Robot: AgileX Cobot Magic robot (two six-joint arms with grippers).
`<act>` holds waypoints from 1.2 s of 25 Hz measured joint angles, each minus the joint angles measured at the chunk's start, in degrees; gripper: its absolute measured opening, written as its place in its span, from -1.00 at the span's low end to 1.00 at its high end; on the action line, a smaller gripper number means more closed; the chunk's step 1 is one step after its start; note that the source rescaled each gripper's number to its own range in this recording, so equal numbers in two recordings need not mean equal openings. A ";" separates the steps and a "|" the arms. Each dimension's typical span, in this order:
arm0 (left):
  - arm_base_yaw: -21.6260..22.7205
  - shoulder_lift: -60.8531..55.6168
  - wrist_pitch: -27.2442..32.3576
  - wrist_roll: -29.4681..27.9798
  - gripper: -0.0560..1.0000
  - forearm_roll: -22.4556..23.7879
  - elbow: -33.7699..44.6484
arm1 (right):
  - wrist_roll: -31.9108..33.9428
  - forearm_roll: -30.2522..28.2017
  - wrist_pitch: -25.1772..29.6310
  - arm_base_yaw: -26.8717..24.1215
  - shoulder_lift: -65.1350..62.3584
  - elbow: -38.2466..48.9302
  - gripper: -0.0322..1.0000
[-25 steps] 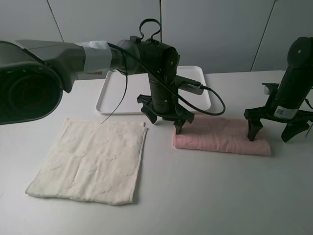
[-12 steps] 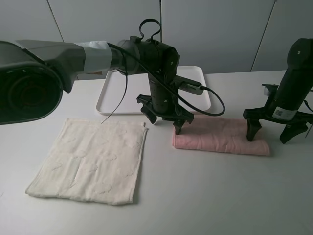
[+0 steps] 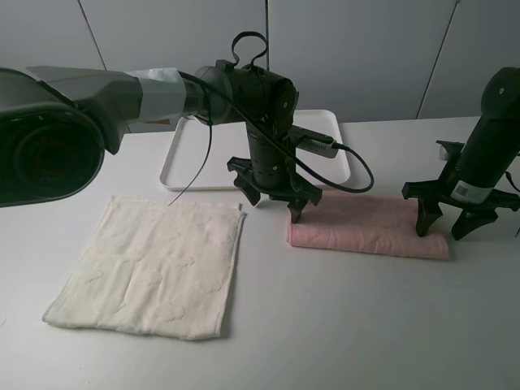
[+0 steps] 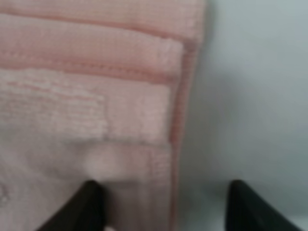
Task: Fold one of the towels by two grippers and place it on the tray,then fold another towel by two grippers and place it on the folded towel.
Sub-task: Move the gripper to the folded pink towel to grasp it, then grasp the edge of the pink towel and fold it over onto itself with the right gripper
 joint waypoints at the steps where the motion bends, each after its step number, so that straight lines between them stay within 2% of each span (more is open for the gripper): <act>1: 0.00 0.00 0.00 0.00 0.96 0.00 0.00 | -0.14 0.84 -0.15 0.00 0.00 0.10 -0.04; 4: 0.00 0.00 0.00 0.00 0.96 0.00 0.00 | -0.52 2.85 -0.41 0.00 0.00 0.22 -0.25; 11: 0.00 0.00 0.27 0.00 0.96 0.23 0.00 | -1.77 5.68 -0.92 0.00 0.00 0.46 -0.36; 12: 0.00 0.00 0.36 0.00 0.96 0.23 0.00 | -1.91 6.09 -0.92 0.00 0.00 0.46 -0.42; 16: 0.00 0.00 0.61 0.00 0.96 0.23 0.00 | -4.48 9.69 -0.95 -0.10 0.10 0.55 -0.86; 22: 0.00 0.00 1.18 0.00 0.96 0.34 0.00 | -7.35 12.46 -0.79 -0.10 0.34 0.55 -0.86; 30: 0.00 0.00 1.39 0.00 0.96 0.42 0.00 | -8.22 9.86 -0.53 -0.10 -2.25 1.64 -0.86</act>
